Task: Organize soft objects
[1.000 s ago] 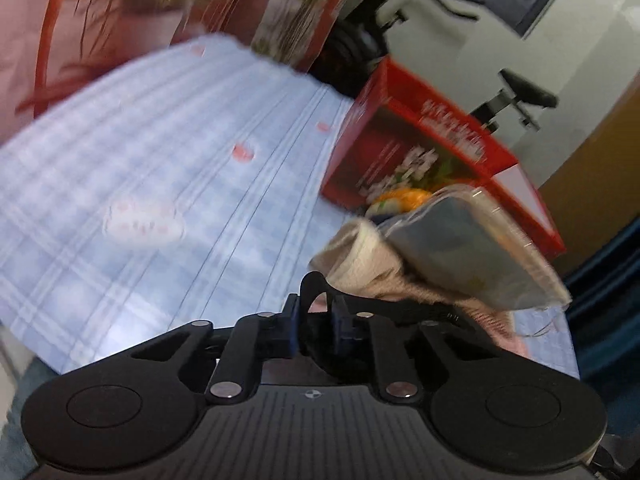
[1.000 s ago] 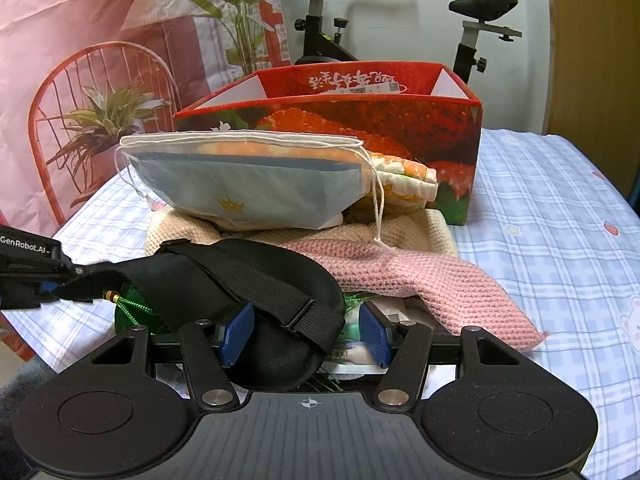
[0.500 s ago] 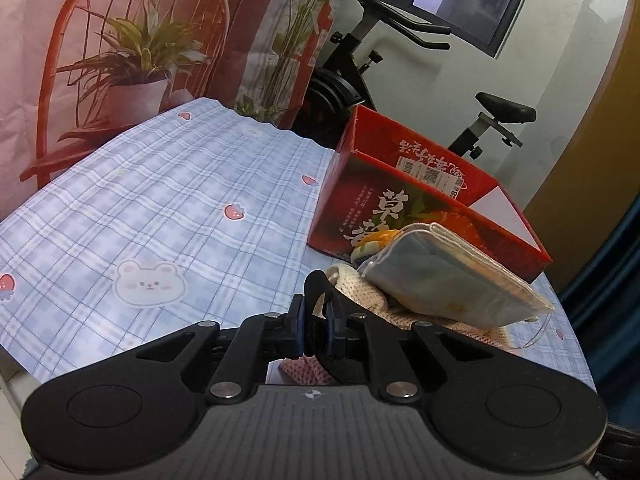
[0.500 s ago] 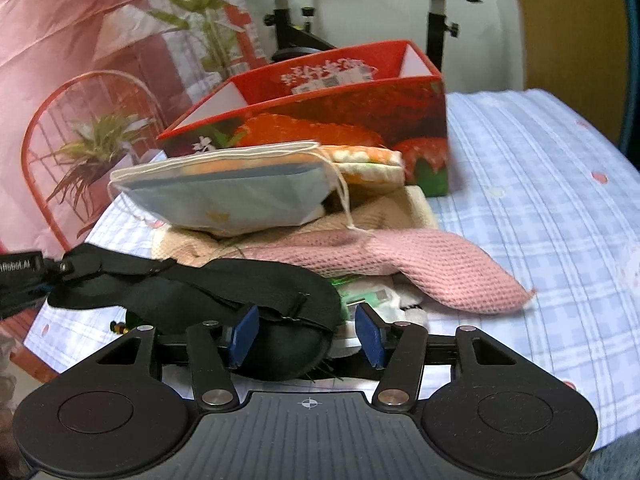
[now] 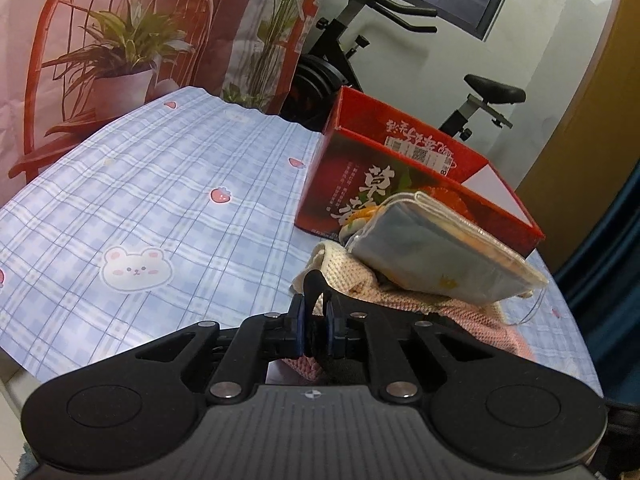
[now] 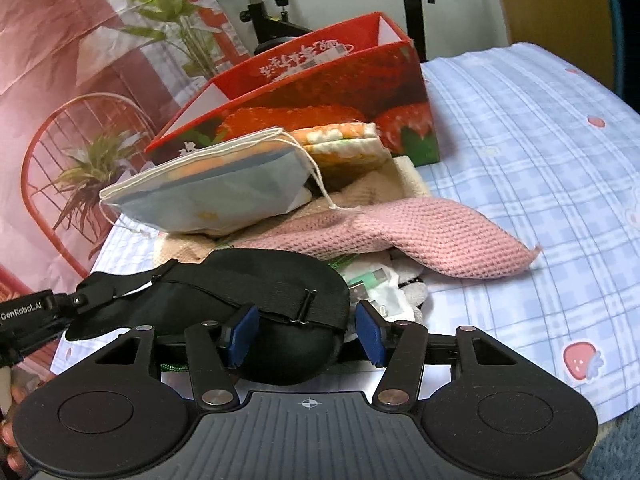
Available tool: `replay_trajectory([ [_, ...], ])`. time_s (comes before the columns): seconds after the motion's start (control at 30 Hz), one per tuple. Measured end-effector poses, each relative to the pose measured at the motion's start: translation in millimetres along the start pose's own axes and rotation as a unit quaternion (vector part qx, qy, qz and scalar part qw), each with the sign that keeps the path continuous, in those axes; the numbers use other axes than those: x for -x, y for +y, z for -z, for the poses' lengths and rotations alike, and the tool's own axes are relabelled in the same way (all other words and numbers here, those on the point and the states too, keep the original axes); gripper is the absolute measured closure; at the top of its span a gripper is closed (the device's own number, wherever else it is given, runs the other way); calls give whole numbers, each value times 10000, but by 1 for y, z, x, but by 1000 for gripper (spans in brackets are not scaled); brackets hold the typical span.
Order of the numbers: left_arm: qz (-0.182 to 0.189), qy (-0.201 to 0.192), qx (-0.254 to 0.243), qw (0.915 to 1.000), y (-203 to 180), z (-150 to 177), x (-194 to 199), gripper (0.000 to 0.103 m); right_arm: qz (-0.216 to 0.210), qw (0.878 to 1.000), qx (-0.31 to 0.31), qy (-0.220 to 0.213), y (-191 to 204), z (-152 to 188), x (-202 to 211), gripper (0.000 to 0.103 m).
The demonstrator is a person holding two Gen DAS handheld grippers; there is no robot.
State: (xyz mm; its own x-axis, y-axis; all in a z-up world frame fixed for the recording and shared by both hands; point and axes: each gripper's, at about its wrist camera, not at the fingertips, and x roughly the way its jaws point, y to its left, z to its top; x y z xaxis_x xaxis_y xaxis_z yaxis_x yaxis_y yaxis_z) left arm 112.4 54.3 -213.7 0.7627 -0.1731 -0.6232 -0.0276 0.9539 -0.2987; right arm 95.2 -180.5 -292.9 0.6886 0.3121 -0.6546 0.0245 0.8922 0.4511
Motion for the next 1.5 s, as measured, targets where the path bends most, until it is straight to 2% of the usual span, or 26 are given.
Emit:
replay_trajectory([
  [0.17,15,76,-60,10000,-1,2,-2,91,-76,9999,-120,12,-3,1,-1,52],
  [0.37,27,-39,-34,10000,1,1,3,91,-192,9997,-75,-113,1,-2,7,53],
  [0.57,109,-311,-76,9994,-3,-1,12,92,-280,9979,-72,-572,4,-9,29,63],
  [0.7,101,-358,-231,9990,-8,-1,14,92,-391,9954,-68,-871,4,-15,43,73],
  [0.77,81,-348,-280,9990,-9,0,14,92,-419,9949,-12,-915,5,-16,45,81],
  [0.8,83,-328,-277,9990,-9,0,13,92,-450,9948,8,-912,6,-15,46,90],
  [0.83,75,-307,-268,9991,-8,0,13,92,-518,9947,33,-889,7,-15,45,94],
  [1.03,24,-232,-261,9994,-6,0,11,92,-569,9950,111,-809,12,-13,42,91],
  [1.13,56,-286,-268,9992,-5,-1,13,92,-509,9961,7,-716,8,-11,38,93],
  [1.33,376,-673,-482,9959,-12,-14,32,94,-605,9923,242,-1051,14,-16,52,96],
  [1.5,665,-1332,-933,9844,-35,-36,61,94,-799,9841,420,-1530,22,-35,78,97],
])
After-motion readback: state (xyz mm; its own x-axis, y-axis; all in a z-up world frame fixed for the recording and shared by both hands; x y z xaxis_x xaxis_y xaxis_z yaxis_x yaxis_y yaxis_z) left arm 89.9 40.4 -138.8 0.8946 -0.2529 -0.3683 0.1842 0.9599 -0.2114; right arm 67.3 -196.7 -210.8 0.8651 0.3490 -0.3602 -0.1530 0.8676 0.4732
